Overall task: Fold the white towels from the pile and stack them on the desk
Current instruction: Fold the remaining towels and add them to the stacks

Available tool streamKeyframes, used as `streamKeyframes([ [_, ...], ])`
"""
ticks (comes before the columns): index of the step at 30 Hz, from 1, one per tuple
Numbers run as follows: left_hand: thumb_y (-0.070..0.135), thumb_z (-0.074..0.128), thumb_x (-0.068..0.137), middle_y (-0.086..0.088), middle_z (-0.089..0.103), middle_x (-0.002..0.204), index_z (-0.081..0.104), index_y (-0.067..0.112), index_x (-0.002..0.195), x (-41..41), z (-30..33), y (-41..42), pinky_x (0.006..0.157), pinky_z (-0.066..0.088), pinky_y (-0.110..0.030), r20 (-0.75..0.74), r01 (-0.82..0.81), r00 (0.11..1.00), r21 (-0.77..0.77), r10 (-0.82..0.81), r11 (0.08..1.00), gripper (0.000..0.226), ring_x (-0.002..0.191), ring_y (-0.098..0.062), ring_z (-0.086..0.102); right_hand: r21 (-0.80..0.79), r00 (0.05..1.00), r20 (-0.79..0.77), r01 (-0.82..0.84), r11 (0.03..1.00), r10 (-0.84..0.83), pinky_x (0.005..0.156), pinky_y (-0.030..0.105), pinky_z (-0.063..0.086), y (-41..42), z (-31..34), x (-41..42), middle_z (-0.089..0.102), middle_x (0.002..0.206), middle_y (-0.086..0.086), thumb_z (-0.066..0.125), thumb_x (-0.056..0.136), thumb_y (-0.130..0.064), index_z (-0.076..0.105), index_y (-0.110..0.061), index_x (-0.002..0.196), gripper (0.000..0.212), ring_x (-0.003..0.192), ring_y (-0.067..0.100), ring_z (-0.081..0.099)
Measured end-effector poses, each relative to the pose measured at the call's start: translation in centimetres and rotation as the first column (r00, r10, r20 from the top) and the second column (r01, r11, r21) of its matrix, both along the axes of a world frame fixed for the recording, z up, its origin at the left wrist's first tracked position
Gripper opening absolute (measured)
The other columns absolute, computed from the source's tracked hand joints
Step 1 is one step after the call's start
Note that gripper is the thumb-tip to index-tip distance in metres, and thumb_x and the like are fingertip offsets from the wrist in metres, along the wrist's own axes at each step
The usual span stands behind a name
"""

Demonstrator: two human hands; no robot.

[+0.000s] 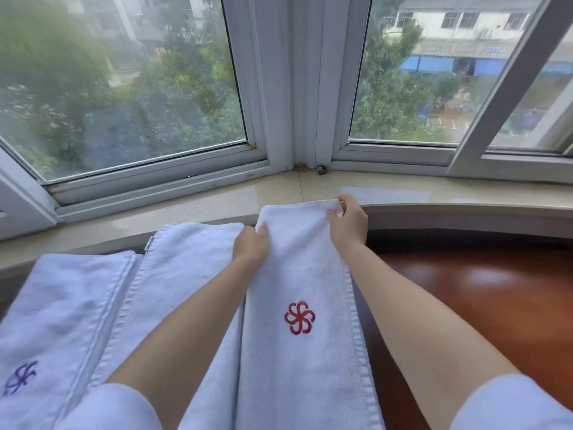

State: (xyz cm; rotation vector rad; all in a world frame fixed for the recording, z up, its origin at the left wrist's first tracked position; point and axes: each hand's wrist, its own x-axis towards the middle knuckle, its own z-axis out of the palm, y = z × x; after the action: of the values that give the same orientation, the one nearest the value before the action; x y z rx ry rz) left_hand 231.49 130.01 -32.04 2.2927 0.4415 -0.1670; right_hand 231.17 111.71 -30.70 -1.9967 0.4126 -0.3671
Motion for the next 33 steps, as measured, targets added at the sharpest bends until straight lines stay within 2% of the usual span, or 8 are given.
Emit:
streamKeyframes([
  [4,0.039,0.052,0.089,-0.012,0.055,0.123,0.054,0.006,0.121,-0.5,0.4,-0.4,0.082,0.044,-0.033,-0.071,0.041,0.997,0.107,-0.034,0.993,0.046,0.111,-0.029,0.053,-0.021,0.953,-0.297,0.049,0.999,-0.053,0.093,0.038,0.045,0.5,-2.2,-1.5,0.053,0.128,0.006,0.055,0.092,-0.044,0.043,-0.016,0.137,0.054,0.119,0.028,0.052],
  [7,0.031,0.051,0.083,-0.012,0.046,0.132,0.053,0.018,0.124,-1.2,0.8,-1.2,0.088,0.044,-0.034,-0.087,0.059,0.995,0.223,-0.041,0.973,0.043,0.12,-0.029,0.046,0.291,0.858,-0.512,0.127,0.948,0.042,0.093,0.037,0.047,0.2,-3.7,-3.3,0.057,0.128,0.011,0.061,0.084,-0.057,0.051,-0.006,0.131,0.07,0.113,0.029,0.057],
  [12,0.008,0.05,0.078,0.001,0.042,0.061,0.044,0.016,0.061,-1.6,1.6,-1.0,0.05,0.029,-0.024,0.036,-0.02,0.999,-0.054,0.022,0.998,0.02,0.065,-0.022,0.043,0.406,0.956,-0.271,0.004,0.914,0.116,0.079,0.039,0.055,-0.6,-3.1,-5.0,0.071,0.092,0.006,0.072,0.081,-0.023,0.067,-0.007,0.092,0.02,0.086,0.025,0.067],
  [17,0.006,0.067,0.074,-0.004,0.06,0.088,0.059,0.015,0.099,-3.4,3.9,-0.7,0.067,0.048,-0.029,0.059,0.003,0.998,-0.402,0.023,0.916,0.028,0.082,-0.025,0.059,0.428,0.986,-0.122,-0.055,0.902,0.118,0.059,0.028,0.039,0.3,-0.8,-6.5,0.053,0.075,0.0,0.058,0.075,0.0,0.052,-0.013,0.084,0.017,0.066,0.015,0.047],
  [21,0.004,0.062,0.051,-0.008,0.053,0.076,0.053,0.009,0.072,-5.3,5.8,0.3,0.055,0.042,-0.022,-0.015,0.097,0.993,-0.483,-0.119,0.87,0.023,0.071,-0.024,0.051,0.513,0.943,-0.175,-0.158,0.844,0.283,0.06,0.031,0.047,-0.1,1.1,-7.6,0.055,0.078,0.005,0.053,0.069,0.013,0.054,-0.01,0.089,0.031,0.071,0.018,0.053],
  [25,0.003,0.052,0.043,-0.01,0.061,0.091,0.061,0.008,0.102,-7.5,7.1,1.0,0.069,0.05,-0.031,0.06,0.217,0.973,-0.558,-0.221,0.801,0.06,0.084,-0.026,0.058,0.44,0.891,-0.279,-0.211,0.873,0.357,0.06,0.026,0.046,-0.7,2.7,-9.4,0.058,0.08,0.004,0.055,0.068,0.019,0.061,-0.008,0.084,0.032,0.079,0.02,0.054],
  [30,0.005,0.056,0.048,-0.008,0.062,0.091,0.063,0.013,0.095,-10.3,9.3,1.7,0.074,0.046,-0.033,0.141,0.195,0.981,-0.62,-0.136,0.76,0.048,0.086,-0.026,0.056,0.513,0.914,-0.168,-0.238,0.825,0.369,0.072,0.032,0.05,-0.7,4.8,-12.5,0.064,0.094,0.008,0.055,0.067,0.016,0.066,-0.006,0.097,0.039,0.091,0.026,0.057],
  [33,0.008,0.065,0.055,-0.006,0.065,0.085,0.067,0.015,0.088,-11.9,10.8,2.0,0.069,0.047,-0.03,0.21,0.217,0.973,-0.67,-0.099,0.71,0.034,0.08,-0.024,0.058,0.554,0.942,-0.014,-0.272,0.787,0.335,0.059,0.031,0.056,-0.3,6.9,-14.1,0.071,0.094,0.005,0.068,0.073,0.004,0.065,-0.019,0.095,0.031,0.087,0.024,0.067],
])
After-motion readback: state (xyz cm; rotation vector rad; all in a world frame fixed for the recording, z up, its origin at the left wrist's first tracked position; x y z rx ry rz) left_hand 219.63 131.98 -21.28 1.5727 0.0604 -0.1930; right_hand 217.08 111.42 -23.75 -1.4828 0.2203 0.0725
